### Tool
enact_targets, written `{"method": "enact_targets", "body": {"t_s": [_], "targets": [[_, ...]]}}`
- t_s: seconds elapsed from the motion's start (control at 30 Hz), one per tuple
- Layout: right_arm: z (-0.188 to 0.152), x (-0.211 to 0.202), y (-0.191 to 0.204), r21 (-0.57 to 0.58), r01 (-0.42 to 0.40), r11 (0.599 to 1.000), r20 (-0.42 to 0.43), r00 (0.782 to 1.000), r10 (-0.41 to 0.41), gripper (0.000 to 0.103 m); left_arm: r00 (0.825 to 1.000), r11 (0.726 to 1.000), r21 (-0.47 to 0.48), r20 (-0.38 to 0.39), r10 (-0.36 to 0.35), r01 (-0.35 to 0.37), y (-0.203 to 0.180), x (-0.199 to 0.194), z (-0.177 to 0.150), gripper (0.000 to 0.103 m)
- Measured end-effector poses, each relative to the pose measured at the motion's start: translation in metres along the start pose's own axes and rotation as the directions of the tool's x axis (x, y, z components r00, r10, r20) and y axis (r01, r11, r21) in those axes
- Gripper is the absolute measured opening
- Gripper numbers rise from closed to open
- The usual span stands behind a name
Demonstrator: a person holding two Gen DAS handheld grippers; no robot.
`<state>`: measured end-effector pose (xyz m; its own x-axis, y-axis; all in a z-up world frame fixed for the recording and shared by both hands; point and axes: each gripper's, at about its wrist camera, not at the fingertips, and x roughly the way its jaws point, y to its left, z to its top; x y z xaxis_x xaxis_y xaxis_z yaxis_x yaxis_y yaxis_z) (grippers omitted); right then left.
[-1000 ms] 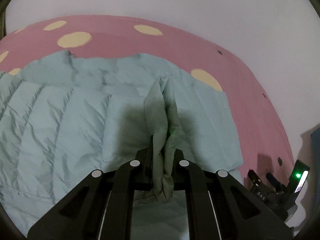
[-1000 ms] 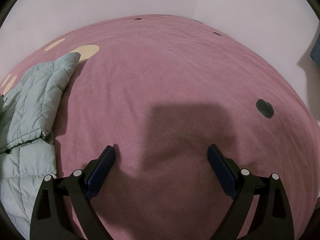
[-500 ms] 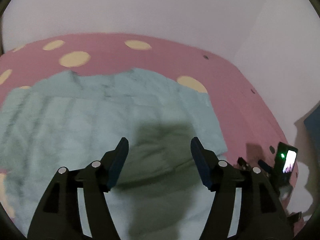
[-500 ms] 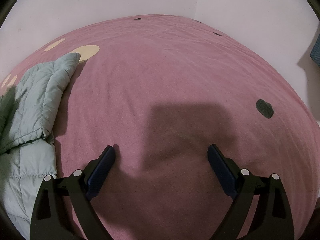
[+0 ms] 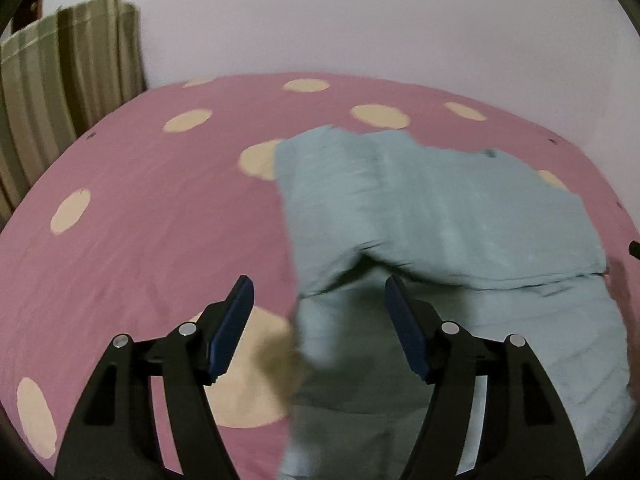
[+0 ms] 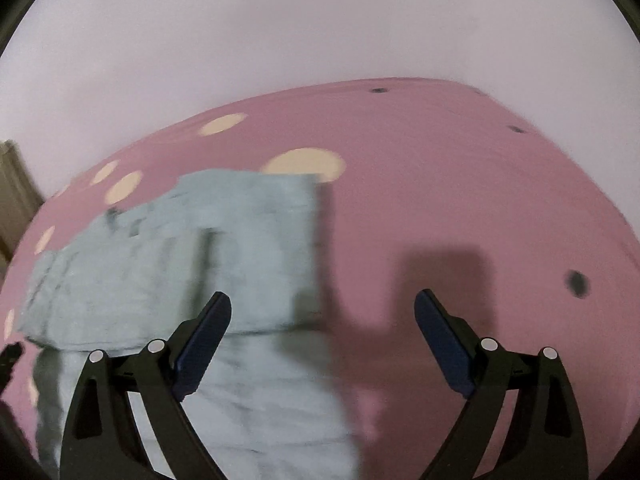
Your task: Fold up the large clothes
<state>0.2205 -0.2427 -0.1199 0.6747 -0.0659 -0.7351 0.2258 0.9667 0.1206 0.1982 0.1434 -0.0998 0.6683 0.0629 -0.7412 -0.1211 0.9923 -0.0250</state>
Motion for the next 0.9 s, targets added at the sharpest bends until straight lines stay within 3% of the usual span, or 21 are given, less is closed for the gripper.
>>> {"method": "enact_targets", "body": {"t_s": [0.07, 0.23, 0.33, 0.43, 0.63, 0.73, 0.9], "targets": [[0.003, 0.012, 0.021, -0.011, -0.057, 0.998, -0.025, 0.998, 0.057, 0.078, 1.000, 1.000, -0.028, -0.010, -0.003, 0.003, 0.008, 0.007, 0.000, 0.068], [0.005, 0.053, 0.063, -0.028, -0.111, 0.993, -0.128, 0.986, 0.106, 0.072, 0.999, 0.998, -0.066, -0.043, -0.020, 0.017, 0.016, 0.023, -0.005, 0.068], [0.005, 0.071, 0.077, -0.029, -0.129, 0.991, -0.178, 0.976, 0.122, 0.027, 0.999, 0.998, -0.060, -0.043, -0.021, 0.018, 0.015, 0.024, -0.006, 0.068], [0.007, 0.069, 0.086, -0.057, -0.136, 0.989, -0.175, 0.977, 0.124, 0.012, 0.999, 0.997, -0.068, -0.032, -0.033, 0.031, 0.017, 0.022, -0.004, 0.068], [0.024, 0.057, 0.054, -0.049, -0.053, 0.997, -0.098, 0.994, 0.048, 0.009, 0.998, 0.991, -0.112, 0.009, -0.069, 0.070, 0.022, 0.021, 0.011, 0.069], [0.027, 0.071, 0.038, -0.024, -0.037, 0.999, -0.123, 0.992, 0.034, 0.009, 0.997, 0.992, -0.104, 0.002, -0.071, 0.071, 0.015, 0.035, 0.023, 0.069], [0.018, 0.096, 0.032, -0.043, -0.014, 0.999, -0.168, 0.986, 0.007, 0.009, 0.998, 0.999, -0.012, -0.059, 0.032, -0.033, -0.004, 0.070, 0.030, 0.069]]}}
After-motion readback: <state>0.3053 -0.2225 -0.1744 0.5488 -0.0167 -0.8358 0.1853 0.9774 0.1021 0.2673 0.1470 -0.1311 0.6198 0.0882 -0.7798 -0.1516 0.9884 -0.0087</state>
